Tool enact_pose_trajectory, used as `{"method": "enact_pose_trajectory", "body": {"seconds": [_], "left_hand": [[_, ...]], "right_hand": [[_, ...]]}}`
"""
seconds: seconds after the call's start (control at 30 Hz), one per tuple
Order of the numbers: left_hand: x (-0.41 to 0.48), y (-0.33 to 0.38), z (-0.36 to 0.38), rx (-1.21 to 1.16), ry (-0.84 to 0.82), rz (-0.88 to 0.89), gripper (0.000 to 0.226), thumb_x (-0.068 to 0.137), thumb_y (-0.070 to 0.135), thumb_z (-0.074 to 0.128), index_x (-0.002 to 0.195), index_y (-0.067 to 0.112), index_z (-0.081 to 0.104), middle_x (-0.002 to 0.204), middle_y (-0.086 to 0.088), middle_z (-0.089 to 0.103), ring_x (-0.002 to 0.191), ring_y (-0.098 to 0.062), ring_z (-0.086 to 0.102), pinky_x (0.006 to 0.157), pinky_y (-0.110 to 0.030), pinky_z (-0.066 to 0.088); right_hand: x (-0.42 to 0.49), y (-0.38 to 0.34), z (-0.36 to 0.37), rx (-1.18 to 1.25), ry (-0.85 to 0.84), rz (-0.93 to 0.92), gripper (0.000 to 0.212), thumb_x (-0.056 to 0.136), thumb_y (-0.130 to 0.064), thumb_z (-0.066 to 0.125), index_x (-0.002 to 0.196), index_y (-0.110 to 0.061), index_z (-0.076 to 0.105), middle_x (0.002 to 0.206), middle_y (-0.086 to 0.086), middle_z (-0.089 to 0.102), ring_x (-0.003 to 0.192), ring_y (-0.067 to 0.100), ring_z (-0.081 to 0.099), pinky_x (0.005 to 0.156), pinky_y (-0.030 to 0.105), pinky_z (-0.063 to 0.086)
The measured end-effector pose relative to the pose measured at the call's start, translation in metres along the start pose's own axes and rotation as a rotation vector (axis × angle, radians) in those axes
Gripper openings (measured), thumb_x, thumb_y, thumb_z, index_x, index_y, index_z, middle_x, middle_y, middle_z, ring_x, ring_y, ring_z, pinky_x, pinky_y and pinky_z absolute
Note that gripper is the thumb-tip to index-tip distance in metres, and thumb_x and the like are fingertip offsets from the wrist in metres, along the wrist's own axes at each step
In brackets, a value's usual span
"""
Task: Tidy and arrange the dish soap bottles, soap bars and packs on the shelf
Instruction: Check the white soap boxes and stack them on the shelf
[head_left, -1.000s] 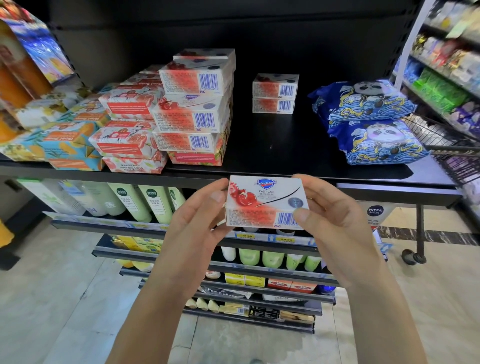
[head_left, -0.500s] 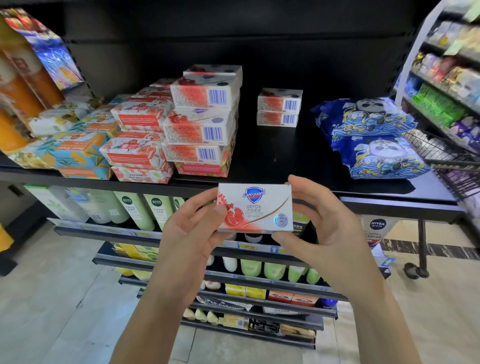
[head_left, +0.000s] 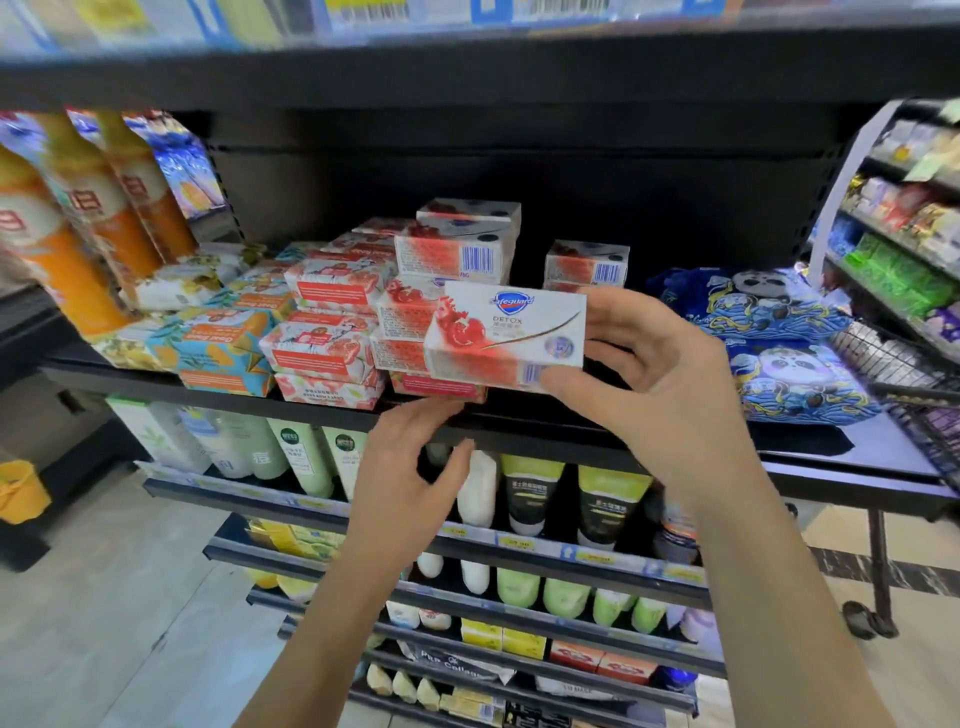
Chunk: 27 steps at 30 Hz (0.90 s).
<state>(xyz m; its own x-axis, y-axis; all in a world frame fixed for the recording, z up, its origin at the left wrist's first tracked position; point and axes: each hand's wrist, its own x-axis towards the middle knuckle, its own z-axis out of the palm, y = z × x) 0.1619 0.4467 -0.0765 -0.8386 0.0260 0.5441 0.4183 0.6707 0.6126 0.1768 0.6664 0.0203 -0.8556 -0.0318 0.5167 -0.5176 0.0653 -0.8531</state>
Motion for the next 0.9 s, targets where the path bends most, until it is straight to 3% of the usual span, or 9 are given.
{"method": "enact_pose_trajectory", "body": {"seconds": [0.1, 0.2, 0.57, 0.83, 0.9], "left_hand": [[0.002, -0.015, 0.014, 0.164, -0.02, 0.108, 0.049, 0.094, 0.049, 0.058, 0.132, 0.018, 0.067, 0.131, 0.003, 0.062, 0.128, -0.015, 0.048, 0.11, -0.042, 0.042], [0.003, -0.023, 0.022, 0.229, 0.006, 0.159, 0.052, 0.094, 0.048, 0.06, 0.133, 0.015, 0.066, 0.13, -0.001, 0.061, 0.126, -0.021, 0.051, 0.107, -0.046, 0.045], [0.003, -0.028, 0.031, 0.133, 0.103, 0.141, 0.04, 0.09, 0.034, 0.071, 0.127, 0.016, 0.069, 0.127, 0.003, 0.061, 0.126, -0.018, 0.049, 0.11, -0.037, 0.037], [0.001, -0.027, 0.033, 0.135, 0.112, 0.141, 0.04, 0.092, 0.033, 0.07, 0.128, 0.015, 0.069, 0.128, 0.001, 0.061, 0.127, -0.018, 0.048, 0.112, -0.032, 0.034], [0.0, -0.027, 0.033, 0.131, 0.109, 0.141, 0.041, 0.093, 0.033, 0.069, 0.129, 0.015, 0.068, 0.129, 0.002, 0.06, 0.128, -0.018, 0.048, 0.113, -0.03, 0.033]], "right_hand": [[0.024, -0.006, 0.014, -0.025, 0.013, 0.011, 0.046, 0.077, -0.012, 0.088, 0.119, -0.021, 0.07, 0.113, -0.007, 0.075, 0.109, 0.01, 0.07, 0.094, 0.028, 0.057], [0.045, -0.004, 0.027, -0.073, 0.042, 0.037, 0.046, 0.077, -0.019, 0.09, 0.118, -0.022, 0.07, 0.11, -0.011, 0.075, 0.104, 0.006, 0.071, 0.091, 0.028, 0.059], [0.068, 0.012, 0.051, -0.251, 0.132, 0.07, 0.053, 0.079, -0.035, 0.087, 0.125, -0.02, 0.066, 0.098, -0.024, 0.065, 0.091, -0.009, 0.065, 0.075, 0.008, 0.052], [0.068, 0.017, 0.048, -0.267, 0.109, 0.065, 0.056, 0.078, -0.042, 0.086, 0.126, -0.024, 0.064, 0.108, -0.021, 0.065, 0.1, -0.003, 0.064, 0.082, 0.011, 0.053], [0.068, 0.022, 0.041, -0.252, 0.114, 0.081, 0.046, 0.084, -0.047, 0.079, 0.124, -0.03, 0.063, 0.112, -0.019, 0.065, 0.104, -0.004, 0.063, 0.084, 0.01, 0.051]]}}
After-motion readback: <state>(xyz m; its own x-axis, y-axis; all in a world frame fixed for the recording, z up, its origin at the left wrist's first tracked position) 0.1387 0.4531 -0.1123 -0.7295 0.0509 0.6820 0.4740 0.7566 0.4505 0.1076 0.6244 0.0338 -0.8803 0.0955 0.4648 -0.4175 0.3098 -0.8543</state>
